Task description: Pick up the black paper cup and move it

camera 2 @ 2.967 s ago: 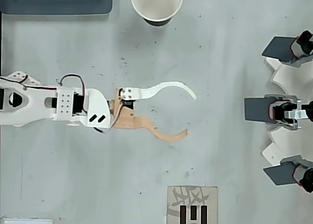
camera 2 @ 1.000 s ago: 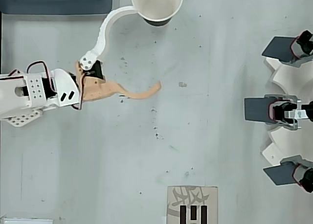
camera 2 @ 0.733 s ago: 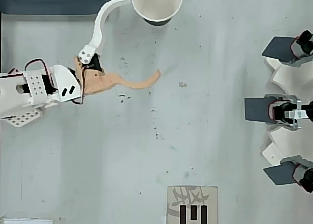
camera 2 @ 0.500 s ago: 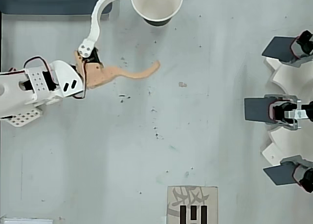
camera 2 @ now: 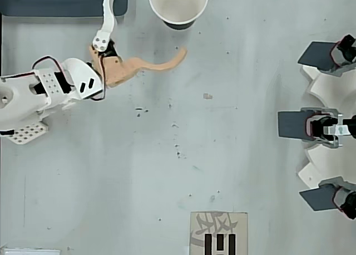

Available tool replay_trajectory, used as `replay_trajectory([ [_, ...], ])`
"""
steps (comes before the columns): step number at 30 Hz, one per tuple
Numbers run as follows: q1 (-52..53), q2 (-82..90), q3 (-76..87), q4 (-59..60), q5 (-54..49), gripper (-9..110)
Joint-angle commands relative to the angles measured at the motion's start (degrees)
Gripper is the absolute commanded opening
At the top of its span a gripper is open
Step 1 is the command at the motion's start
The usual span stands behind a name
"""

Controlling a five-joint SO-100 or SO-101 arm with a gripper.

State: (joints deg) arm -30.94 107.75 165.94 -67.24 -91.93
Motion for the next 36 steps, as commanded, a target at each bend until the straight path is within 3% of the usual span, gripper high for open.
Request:
replay_trajectory([
  [1, -1.1, -1.0, -4.9, 0.4, -0.2, 51],
  [36, -4.1, -30.0, -31.9, 0.7, 0.0, 50],
])
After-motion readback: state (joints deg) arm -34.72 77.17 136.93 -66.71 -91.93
